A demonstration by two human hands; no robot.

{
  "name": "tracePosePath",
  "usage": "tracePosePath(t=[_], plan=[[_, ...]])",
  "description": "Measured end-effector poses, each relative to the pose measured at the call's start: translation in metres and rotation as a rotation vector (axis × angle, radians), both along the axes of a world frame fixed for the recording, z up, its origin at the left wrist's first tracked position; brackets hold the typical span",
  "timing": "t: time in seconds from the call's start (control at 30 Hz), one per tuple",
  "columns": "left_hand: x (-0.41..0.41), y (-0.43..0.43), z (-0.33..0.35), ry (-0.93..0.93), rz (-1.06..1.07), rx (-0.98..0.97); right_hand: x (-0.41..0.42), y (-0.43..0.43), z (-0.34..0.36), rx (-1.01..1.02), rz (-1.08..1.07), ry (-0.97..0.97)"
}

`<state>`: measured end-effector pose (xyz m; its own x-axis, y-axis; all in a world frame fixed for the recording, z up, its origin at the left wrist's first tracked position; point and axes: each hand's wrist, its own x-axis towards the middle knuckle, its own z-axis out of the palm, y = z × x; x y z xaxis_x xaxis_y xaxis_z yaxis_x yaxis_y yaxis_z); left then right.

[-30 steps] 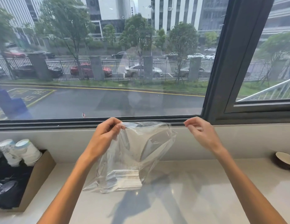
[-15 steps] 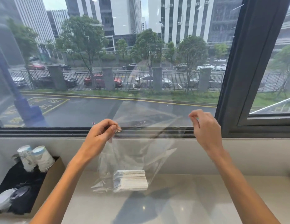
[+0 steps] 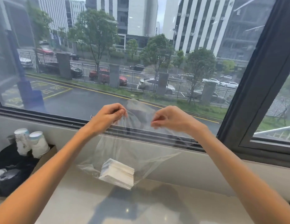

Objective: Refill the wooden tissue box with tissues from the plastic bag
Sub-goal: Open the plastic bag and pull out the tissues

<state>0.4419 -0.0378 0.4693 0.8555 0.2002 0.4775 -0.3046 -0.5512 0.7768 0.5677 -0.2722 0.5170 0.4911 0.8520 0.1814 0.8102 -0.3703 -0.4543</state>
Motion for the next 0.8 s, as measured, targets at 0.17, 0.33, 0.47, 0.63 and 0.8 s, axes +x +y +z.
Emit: tracePosePath(t=[0.17,0.33,0.47,0.63,0.8], plan=[[0.013,0.008,-0.015,0.142,0.640,0.520,-0.009,0.024,-0.002,-0.082,-0.027,0.240],[-0.027,-0.086,-0.122,0.103,0.453,-0.038,-0.018,0.023,-0.067,-0.164,-0.118,0.386],[-0.025,-0.132,-0.173,0.433,0.124,-0.544,-0.025,0.019,-0.139,-0.326,-0.257,0.358],[-0.025,-0.149,-0.218,0.619,-0.029,-0.679,-0.030,-0.008,-0.200,-0.358,-0.378,0.595],[-0.035,-0.154,-0.233,0.870,-0.139,-0.555,-0.046,-0.031,-0.229,-0.428,-0.388,0.791]])
